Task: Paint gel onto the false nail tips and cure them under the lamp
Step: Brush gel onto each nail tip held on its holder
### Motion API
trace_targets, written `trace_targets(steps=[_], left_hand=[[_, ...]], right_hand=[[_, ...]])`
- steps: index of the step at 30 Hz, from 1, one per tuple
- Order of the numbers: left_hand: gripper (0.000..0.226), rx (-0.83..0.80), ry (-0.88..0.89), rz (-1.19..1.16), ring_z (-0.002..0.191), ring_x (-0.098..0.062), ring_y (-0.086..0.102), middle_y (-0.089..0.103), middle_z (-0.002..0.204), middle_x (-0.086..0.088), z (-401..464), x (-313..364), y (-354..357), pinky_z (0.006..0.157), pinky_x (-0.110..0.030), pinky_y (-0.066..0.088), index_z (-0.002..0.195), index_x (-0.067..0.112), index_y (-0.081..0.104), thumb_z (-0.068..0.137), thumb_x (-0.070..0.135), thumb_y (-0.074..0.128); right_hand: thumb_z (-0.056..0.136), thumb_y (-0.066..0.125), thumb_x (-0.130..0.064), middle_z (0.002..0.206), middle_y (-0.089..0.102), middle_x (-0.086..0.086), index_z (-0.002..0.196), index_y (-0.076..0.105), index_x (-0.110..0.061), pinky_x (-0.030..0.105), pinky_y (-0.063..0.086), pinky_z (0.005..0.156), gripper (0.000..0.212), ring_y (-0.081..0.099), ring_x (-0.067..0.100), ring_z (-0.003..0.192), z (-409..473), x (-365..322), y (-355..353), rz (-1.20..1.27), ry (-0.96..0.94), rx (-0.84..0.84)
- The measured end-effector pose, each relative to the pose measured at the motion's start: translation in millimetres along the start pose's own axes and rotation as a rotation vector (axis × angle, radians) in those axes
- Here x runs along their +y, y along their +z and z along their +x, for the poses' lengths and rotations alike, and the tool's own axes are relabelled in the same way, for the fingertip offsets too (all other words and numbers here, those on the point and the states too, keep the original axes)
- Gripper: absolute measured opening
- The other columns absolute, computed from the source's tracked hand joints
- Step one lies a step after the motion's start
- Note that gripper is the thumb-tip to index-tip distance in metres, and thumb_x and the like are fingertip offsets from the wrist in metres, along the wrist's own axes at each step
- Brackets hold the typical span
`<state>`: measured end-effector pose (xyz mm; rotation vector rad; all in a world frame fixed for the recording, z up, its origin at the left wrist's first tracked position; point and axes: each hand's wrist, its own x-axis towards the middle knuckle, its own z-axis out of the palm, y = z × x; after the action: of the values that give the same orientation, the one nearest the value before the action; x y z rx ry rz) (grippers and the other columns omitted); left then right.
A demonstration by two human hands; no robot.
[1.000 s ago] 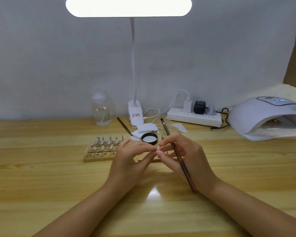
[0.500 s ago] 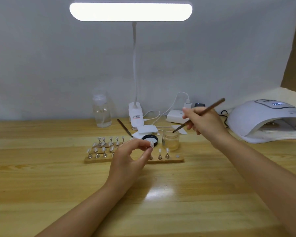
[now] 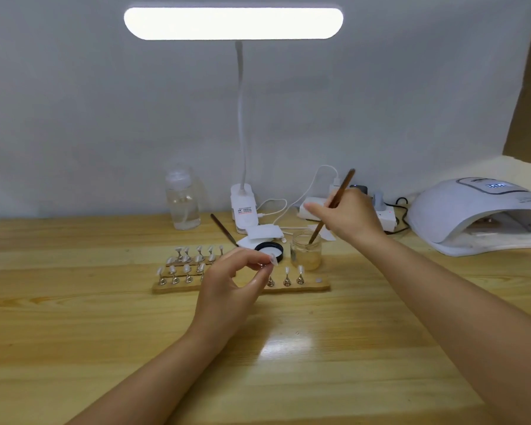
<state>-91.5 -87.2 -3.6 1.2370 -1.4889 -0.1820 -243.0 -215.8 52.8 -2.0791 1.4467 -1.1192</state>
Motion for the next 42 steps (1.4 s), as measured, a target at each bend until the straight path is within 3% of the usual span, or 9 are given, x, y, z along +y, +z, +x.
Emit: trace_targets(steps=[5,9,11,17,22,27,31,36,42], left_hand=[[0.021,-0.014,-0.005,-0.025,0.079,-0.003,0.061,0.068,0.081,0.007,0,0,-1,0.077,-0.019,0.048,0.083,0.023,0.069,0.075,0.004,0.069],[0.017,-0.023,-0.008,-0.024,0.078,-0.005,0.06,0.068,0.081,0.005,0,-1,-1,0.075,-0.017,0.047,0.082,0.017,0.07,0.075,0.002,0.069],[0.017,-0.041,-0.005,-0.015,0.078,-0.005,0.06,0.068,0.082,0.003,1,0,-1,0.075,-0.013,0.046,0.083,0.015,0.07,0.075,0.001,0.069],[0.024,-0.038,-0.036,-0.006,0.077,-0.003,0.059,0.067,0.082,0.009,0,-1,0,0.076,-0.017,0.046,0.082,0.026,0.066,0.077,0.003,0.068],[0.031,0.002,-0.049,0.026,0.071,-0.004,0.055,0.065,0.08,0.014,1,-2,1,0.071,-0.019,0.045,0.08,0.035,0.062,0.077,0.005,0.068],[0.035,-0.005,-0.019,0.031,0.059,-0.008,0.05,0.066,0.081,0.011,0,-3,1,0.063,-0.005,0.038,0.08,0.037,0.062,0.077,0.003,0.068],[0.035,0.005,-0.023,0.01,0.052,-0.007,0.045,0.062,0.075,0.014,0,-6,1,0.054,-0.006,0.036,0.078,0.036,0.062,0.076,0.002,0.069],[0.036,-0.023,0.001,0.049,0.05,-0.011,0.043,0.059,0.07,0.009,0,-8,2,0.056,-0.006,0.034,0.077,0.037,0.06,0.077,0.002,0.069],[0.029,-0.042,-0.015,0.029,0.047,-0.011,0.04,0.063,0.08,0.002,1,-10,2,0.056,-0.007,0.033,0.079,0.032,0.064,0.078,0.003,0.069]], right_hand=[[0.086,0.062,-0.035,0.04,0.054,-0.006,0.054,0.05,-0.013,0.028,0.046,0.061,0.04,0.06,0.016,0.057,3,10,-7,0.266,0.142,0.153],[0.088,0.059,-0.036,0.05,0.059,-0.001,0.06,0.05,-0.013,0.016,0.042,0.043,0.037,0.057,0.006,0.045,3,19,-6,0.334,0.189,0.179],[0.089,0.057,-0.034,0.048,0.058,-0.003,0.058,0.052,-0.013,0.017,0.04,0.043,0.037,0.051,0.001,0.036,2,22,-8,0.318,0.168,0.15],[0.088,0.057,-0.033,0.038,0.048,-0.008,0.048,0.051,-0.014,0.024,0.042,0.055,0.045,0.049,0.007,0.045,1,31,-22,0.266,0.053,0.203],[0.092,0.052,-0.035,0.04,0.057,-0.002,0.063,0.06,-0.013,0.012,0.04,0.039,0.038,0.05,0.004,0.035,-12,24,-29,0.516,-0.014,0.219],[0.091,0.043,-0.033,0.067,0.066,-0.004,0.084,0.066,-0.017,0.01,0.044,0.05,0.028,0.06,0.004,0.052,-55,15,-3,0.506,-0.28,0.059],[0.093,0.051,-0.027,0.069,0.06,-0.021,0.079,0.066,-0.023,0.012,0.047,0.069,0.02,0.061,-0.002,0.069,-81,11,14,0.414,-0.486,0.12],[0.09,0.032,-0.055,0.062,0.062,-0.01,0.064,0.06,-0.03,0.038,0.047,0.076,0.046,0.059,0.01,0.067,-89,4,16,0.47,-0.469,0.178],[0.091,0.031,-0.053,0.064,0.062,-0.014,0.066,0.065,-0.02,0.038,0.047,0.076,0.054,0.06,0.003,0.07,-93,3,23,0.461,-0.499,0.15]])
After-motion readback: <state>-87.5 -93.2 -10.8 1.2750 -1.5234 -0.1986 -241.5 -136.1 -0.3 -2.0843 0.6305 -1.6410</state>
